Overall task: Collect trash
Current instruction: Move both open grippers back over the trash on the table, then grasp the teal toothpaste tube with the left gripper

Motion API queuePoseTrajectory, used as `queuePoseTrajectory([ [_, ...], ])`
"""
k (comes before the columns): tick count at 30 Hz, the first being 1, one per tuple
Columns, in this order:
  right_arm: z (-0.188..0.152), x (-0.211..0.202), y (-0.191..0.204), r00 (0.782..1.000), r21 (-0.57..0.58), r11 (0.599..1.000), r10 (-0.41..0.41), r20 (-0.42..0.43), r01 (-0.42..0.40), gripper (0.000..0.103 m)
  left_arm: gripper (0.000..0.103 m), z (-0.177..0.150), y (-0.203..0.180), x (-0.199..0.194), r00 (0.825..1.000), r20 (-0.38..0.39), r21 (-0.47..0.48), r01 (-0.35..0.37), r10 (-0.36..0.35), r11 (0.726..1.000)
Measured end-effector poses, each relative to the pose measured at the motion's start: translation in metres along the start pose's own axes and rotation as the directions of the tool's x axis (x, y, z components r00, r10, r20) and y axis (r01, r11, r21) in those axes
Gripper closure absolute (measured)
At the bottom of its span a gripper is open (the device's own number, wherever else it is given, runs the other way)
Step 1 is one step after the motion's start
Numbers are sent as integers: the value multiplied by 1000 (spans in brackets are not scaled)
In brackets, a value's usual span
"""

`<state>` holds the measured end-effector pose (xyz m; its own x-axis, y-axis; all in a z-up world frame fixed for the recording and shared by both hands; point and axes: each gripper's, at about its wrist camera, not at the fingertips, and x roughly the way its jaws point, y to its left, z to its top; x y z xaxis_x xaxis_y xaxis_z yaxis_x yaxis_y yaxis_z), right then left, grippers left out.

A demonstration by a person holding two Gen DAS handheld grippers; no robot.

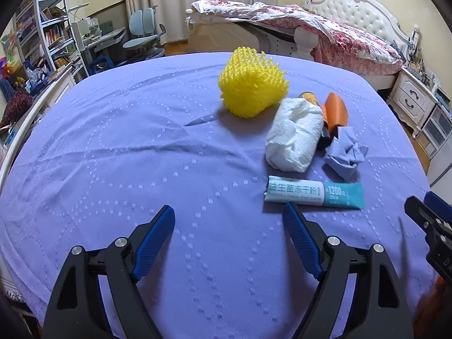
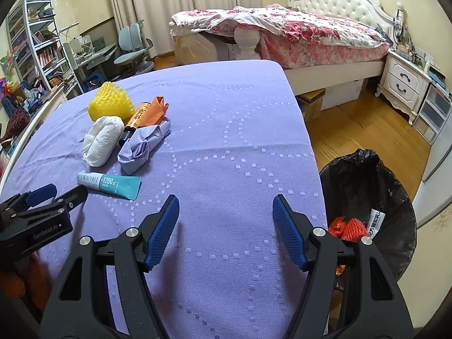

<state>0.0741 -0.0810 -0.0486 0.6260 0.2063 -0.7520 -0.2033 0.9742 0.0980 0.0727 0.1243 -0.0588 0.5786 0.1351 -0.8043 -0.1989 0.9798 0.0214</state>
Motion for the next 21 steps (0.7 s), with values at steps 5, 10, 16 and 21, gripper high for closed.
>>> queuePoseTrajectory([
  [5, -1, 1, -3, 1000, 15, 1000, 9, -1, -9, 35, 23, 8, 10, 8, 1000, -1, -31, -24, 24, 999],
  [10, 0, 1, -4, 1000, 20, 1000, 14, 1, -14, 35, 23, 8, 10, 7, 999, 0, -41, -50, 50, 998],
  [16, 3, 5, -7, 1000, 28, 1000, 13, -7, -13, 35, 23, 0, 5, -5, 1000, 5, -67, -24, 24, 997],
  [21, 5, 6, -9, 1000, 25, 1000, 12, -10, -12, 35, 23, 5, -6, -9, 1000, 19, -74, -7, 8, 997],
])
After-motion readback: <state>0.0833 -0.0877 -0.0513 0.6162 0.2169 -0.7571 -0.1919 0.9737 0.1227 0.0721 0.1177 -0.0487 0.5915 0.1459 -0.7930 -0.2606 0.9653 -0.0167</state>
